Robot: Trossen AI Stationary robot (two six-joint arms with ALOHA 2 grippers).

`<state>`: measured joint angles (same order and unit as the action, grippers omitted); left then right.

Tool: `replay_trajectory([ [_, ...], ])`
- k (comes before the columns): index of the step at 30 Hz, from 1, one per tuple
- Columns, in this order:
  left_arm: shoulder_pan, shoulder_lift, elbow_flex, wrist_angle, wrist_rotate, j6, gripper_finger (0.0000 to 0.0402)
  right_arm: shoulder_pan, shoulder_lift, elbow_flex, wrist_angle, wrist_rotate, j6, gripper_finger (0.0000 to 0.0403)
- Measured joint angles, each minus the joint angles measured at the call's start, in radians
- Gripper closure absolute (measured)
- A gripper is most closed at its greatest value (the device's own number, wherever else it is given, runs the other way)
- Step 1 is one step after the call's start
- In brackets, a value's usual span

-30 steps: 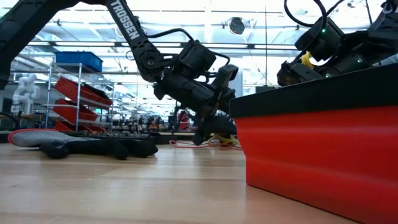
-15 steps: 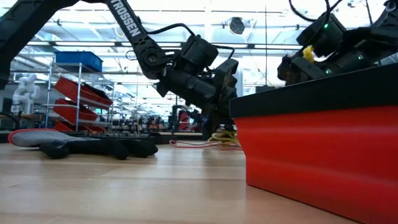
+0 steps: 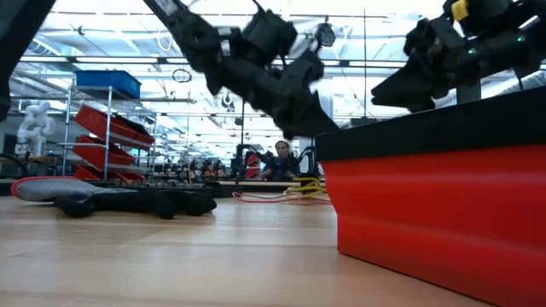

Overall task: Coil cords
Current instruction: Coil the red wire onto the spool

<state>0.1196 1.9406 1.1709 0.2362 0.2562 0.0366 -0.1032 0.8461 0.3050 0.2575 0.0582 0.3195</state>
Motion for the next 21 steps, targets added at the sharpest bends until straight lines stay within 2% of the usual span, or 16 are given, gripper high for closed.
replay_trajectory([
  [5,-0.053,-0.092,0.0,-0.014,-0.114,0.188,0.0401,0.004,-0.068,0.0,-0.042,-0.011,-0.003,0.0301],
  [10,-0.107,-0.162,0.0,-0.004,-0.201,0.29,0.0401,0.038,-0.079,0.0,0.029,-0.037,-0.046,0.0301],
  [17,-0.131,-0.187,0.0,0.073,-0.208,0.309,0.0401,0.082,-0.079,0.0,0.141,-0.03,-0.115,0.031],
  [21,-0.129,-0.187,0.0,0.139,-0.169,0.285,0.0401,0.1,-0.079,0.0,0.197,-0.029,-0.144,0.0322],
])
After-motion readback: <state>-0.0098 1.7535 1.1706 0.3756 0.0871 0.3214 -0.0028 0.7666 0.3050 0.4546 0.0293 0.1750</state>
